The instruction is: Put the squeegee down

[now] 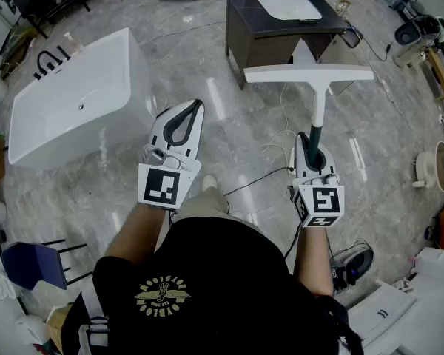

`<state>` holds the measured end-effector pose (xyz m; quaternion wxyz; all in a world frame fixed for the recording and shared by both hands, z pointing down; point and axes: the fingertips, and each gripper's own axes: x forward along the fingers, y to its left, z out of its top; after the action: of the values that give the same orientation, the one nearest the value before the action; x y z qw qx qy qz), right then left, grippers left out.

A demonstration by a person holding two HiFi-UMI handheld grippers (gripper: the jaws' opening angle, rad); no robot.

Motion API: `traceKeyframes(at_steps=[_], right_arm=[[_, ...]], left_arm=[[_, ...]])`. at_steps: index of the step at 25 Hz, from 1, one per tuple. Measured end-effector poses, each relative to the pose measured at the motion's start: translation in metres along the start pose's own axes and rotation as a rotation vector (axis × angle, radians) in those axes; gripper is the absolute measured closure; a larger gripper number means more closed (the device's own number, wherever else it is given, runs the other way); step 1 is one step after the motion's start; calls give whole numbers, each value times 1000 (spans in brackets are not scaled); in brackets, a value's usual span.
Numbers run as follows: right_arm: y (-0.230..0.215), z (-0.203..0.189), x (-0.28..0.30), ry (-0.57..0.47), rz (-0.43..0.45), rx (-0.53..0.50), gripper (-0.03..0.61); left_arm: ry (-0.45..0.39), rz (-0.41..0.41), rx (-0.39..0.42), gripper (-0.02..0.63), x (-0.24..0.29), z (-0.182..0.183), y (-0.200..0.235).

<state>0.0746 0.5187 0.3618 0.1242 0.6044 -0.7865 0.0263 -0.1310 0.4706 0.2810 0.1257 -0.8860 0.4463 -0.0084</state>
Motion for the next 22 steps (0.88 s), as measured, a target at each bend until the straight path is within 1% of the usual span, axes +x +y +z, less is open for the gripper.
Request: traceKeyframes(at_steps=[6, 10, 15, 19, 22], right_arm=[[8, 1, -9, -2, 12, 2, 551], [18, -4, -6, -9, 12, 0, 551], [15, -4, -8, -14, 38, 3, 551], [21, -3, 6, -20, 51, 1, 551], [21, -3, 8, -18, 52, 5, 551]], left_arm=[[20, 3, -11, 591, -13, -3, -3], [16, 1, -4, 591, -18, -10, 5], [8, 17, 13, 591, -21, 1, 3], [29, 27, 11, 591, -20, -10, 14], [45, 21, 7, 591, -17, -14, 14]])
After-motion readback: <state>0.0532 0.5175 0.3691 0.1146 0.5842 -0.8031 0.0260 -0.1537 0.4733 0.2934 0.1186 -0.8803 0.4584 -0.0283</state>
